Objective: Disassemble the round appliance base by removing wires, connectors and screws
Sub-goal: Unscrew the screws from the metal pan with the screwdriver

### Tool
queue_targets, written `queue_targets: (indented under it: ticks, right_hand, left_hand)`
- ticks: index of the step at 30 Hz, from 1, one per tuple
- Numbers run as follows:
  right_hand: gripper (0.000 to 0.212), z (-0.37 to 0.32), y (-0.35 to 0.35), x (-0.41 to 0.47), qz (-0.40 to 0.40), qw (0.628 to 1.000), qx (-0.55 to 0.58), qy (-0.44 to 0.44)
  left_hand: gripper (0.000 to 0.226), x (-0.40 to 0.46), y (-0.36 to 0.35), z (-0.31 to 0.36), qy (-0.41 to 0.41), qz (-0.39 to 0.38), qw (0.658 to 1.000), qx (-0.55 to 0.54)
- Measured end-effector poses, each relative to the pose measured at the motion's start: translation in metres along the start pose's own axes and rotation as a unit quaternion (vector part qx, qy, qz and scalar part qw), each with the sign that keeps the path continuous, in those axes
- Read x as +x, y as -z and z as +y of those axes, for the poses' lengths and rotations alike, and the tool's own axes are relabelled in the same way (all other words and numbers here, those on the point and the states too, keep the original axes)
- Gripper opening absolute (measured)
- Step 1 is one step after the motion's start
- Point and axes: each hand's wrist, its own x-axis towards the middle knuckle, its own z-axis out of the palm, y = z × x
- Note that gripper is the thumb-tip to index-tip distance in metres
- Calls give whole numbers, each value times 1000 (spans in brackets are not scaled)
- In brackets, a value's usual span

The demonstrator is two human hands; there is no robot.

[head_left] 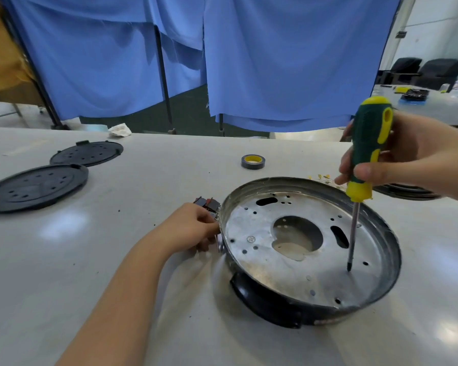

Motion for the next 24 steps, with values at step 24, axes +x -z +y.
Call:
queue_targets:
  ticks: [24]
  right_hand:
    - [41,-12,-5,-6,12,999,-15,31]
  left_hand:
    - [78,-11,-16,44,-77,-30,996,-37]
